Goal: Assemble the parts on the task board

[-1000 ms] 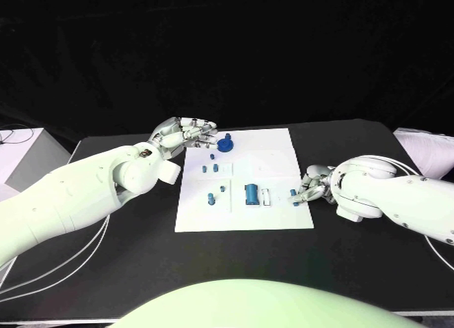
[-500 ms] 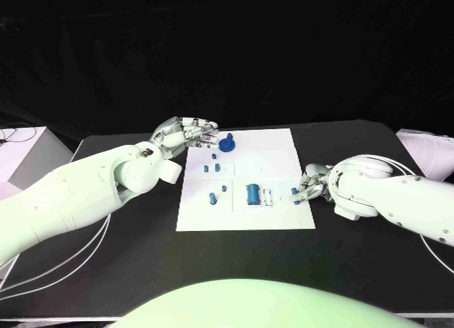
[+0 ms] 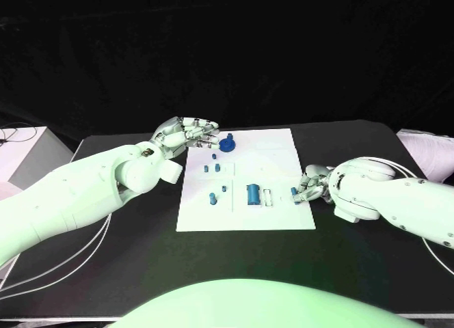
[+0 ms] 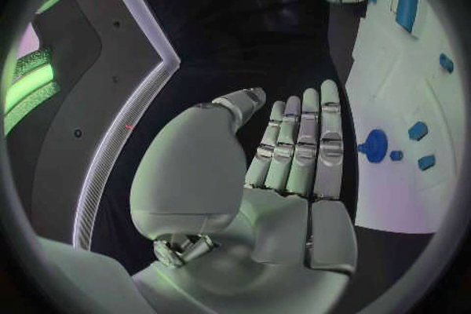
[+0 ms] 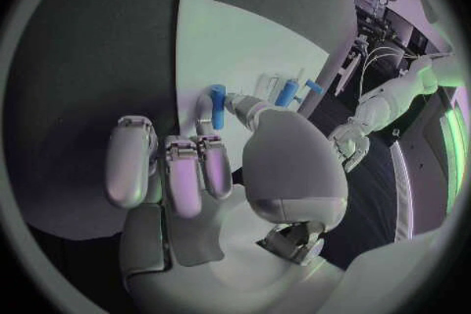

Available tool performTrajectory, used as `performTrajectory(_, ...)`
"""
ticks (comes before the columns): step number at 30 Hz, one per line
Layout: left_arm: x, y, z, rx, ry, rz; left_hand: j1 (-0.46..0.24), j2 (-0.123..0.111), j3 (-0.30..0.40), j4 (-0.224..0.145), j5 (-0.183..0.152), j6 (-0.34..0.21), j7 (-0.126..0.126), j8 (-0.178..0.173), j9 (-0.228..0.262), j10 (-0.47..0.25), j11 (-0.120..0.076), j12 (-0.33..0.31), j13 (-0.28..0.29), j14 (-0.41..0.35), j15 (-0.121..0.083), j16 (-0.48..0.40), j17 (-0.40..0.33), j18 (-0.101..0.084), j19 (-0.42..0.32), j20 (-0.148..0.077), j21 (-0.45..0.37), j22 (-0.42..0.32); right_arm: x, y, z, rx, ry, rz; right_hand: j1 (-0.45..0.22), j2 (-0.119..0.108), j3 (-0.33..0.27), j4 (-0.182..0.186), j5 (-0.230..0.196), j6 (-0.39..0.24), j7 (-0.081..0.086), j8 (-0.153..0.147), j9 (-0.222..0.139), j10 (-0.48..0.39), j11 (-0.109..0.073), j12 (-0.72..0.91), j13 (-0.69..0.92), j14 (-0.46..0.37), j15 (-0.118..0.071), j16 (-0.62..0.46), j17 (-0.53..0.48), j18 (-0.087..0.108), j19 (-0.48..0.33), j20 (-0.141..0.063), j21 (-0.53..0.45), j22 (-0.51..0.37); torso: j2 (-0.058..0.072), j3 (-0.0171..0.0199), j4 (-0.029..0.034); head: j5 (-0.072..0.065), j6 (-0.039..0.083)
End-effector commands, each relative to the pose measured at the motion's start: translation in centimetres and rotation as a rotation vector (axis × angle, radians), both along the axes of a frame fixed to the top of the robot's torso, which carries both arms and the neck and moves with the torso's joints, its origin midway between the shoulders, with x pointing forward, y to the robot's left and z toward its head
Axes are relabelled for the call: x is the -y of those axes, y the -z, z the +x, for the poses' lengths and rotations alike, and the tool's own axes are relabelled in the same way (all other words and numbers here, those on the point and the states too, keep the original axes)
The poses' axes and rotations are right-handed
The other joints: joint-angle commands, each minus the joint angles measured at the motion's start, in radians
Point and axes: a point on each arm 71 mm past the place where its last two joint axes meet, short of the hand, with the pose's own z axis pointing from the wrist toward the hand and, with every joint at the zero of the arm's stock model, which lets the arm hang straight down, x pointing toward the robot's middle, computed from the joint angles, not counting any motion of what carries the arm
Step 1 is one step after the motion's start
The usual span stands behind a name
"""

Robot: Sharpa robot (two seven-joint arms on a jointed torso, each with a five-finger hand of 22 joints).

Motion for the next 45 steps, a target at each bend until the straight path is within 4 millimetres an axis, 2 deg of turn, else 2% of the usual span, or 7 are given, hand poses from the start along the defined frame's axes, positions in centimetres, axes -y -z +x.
performTrajectory(1, 0.2, 0.0, -0.1, 0.006, 0.016, -0.005, 0.004, 0.007, -0.001, 0.006, 0.003, -0.003, 0.002, -0.006, -0.001, -0.006, 0.004, -0.003, -0.001, -0.005, 0.0, -0.001, 0.001, 0.004, 0.002, 0.005, -0.004, -0.001, 0.0, 1.1, -1.1, -0.066, 0.018, 0.032, -0.006, -0.01, 0.055, -0.051, 0.026, -0.01, -0.017, -0.005, -0.014, 0.052, 0.002, -0.003, 0.202, 0.102, 0.0, 0.002, 0.254, -0.012, 0.047, -0.001, -0.006, 0.051, -0.001, -0.001, -0.0017, 0.001, 0.0)
performTrajectory(4, 0.2, 0.0, -0.1, 0.006, 0.016, -0.005, 0.004, 0.007, -0.001, 0.006, 0.003, -0.003, 0.002, -0.006, -0.001, -0.006, 0.004, -0.003, -0.001, -0.005, 0.0, -0.001, 0.001, 0.004, 0.002, 0.005, -0.004, -0.001, -0.1, 0.6, -1.3, -0.068, 0.023, 0.053, -0.01, -0.013, 0.068, -0.067, 0.061, -0.008, -0.017, -0.005, -0.01, 0.052, 0.002, -0.004, 0.202, 0.102, 0.0, 0.002, 0.254, -0.012, 0.047, -0.002, -0.007, 0.051, -0.001, -0.0007, -0.0017, -0.001, 0.0)
performTrajectory(12, 0.2, 0.0, -0.1, 0.005, 0.016, -0.005, 0.004, 0.007, -0.001, 0.006, 0.004, -0.004, 0.003, -0.007, -0.002, -0.008, 0.004, -0.003, -0.001, -0.005, 0.0, -0.001, 0.002, 0.004, 0.002, 0.005, -0.005, -0.001, -0.7, -0.9, -1.6, -0.079, 0.026, 0.108, -0.014, -0.016, 0.069, -0.073, 0.069, -0.006, -0.017, -0.004, -0.008, 0.052, 0.002, -0.003, 0.202, 0.102, 0.0, 0.002, 0.254, -0.012, 0.047, -0.002, -0.007, 0.052, -0.001, -0.0012, -0.0016, -0.004, 0.0)
performTrajectory(25, 0.3, 0.0, -0.1, 0.003, 0.025, -0.006, 0.008, 0.008, 0.001, 0.005, 0.004, -0.004, 0.002, -0.007, -0.002, -0.008, 0.004, -0.003, -0.001, -0.005, 0.0, -0.001, 0.002, 0.004, 0.002, 0.005, -0.005, -0.002, -3.0, -1.3, -1.9, -0.117, -0.009, 0.143, -0.05, -0.025, 0.061, -0.071, 0.031, -0.002, -0.017, -0.005, -0.004, 0.053, 0.003, -0.003, 0.202, 0.102, 0.0, 0.002, 0.255, -0.012, 0.047, -0.001, -0.008, 0.053, 0.001, 0.0002, -0.0019, -0.005, 0.0)
performTrajectory(34, 0.5, 0.0, -0.1, 0.001, 0.034, -0.007, 0.01, 0.01, 0.002, 0.005, 0.005, -0.004, 0.002, -0.007, -0.002, -0.009, 0.004, -0.003, -0.001, -0.006, 0.0, -0.001, 0.003, 0.004, 0.002, 0.005, -0.005, -0.002, -3.9, -0.6, -1.1, -0.113, -0.001, 0.13, -0.094, -0.03, 0.045, -0.053, -0.036, 0.0, -0.015, -0.009, -0.003, 0.054, 0.004, -0.001, 0.204, 0.102, 0.002, 0.003, 0.255, -0.012, 0.047, 0.0, -0.011, 0.053, 0.003, 0.0024, 0.0008, -0.006, 0.0)
performTrajectory(40, 0.6, 0.0, -0.1, 0.002, 0.036, -0.006, 0.011, 0.011, 0.003, 0.005, 0.005, -0.004, 0.002, -0.007, -0.002, -0.009, 0.004, -0.003, -0.001, -0.006, 0.0, -0.001, 0.003, 0.004, 0.003, 0.005, -0.006, -0.003, -4.3, -0.3, -0.9, -0.105, 0.002, 0.125, -0.114, -0.032, 0.035, -0.04, -0.061, 0.001, -0.014, -0.011, -0.002, 0.055, 0.006, -0.001, 0.204, 0.102, 0.002, 0.003, 0.255, -0.012, 0.048, 0.001, -0.011, 0.054, 0.002, -0.0001, 0.0014, -0.008, 0.0)
performTrajectory(45, 0.6, 0.0, -0.2, 0.003, 0.038, -0.006, 0.011, 0.011, 0.003, 0.005, 0.005, -0.004, 0.002, -0.007, -0.002, -0.009, 0.004, -0.003, -0.001, -0.006, 0.0, -0.001, 0.003, 0.004, 0.002, 0.005, -0.006, -0.003, -4.5, -0.2, -0.8, -0.105, -0.001, 0.12, -0.128, -0.035, 0.028, -0.031, -0.067, 0.002, -0.013, -0.012, -0.002, 0.056, 0.006, 0.001, 0.205, 0.102, 0.003, 0.003, 0.256, -0.012, 0.048, 0.001, -0.011, 0.055, 0.001, 0.0007, -0.001, -0.001, 0.0)
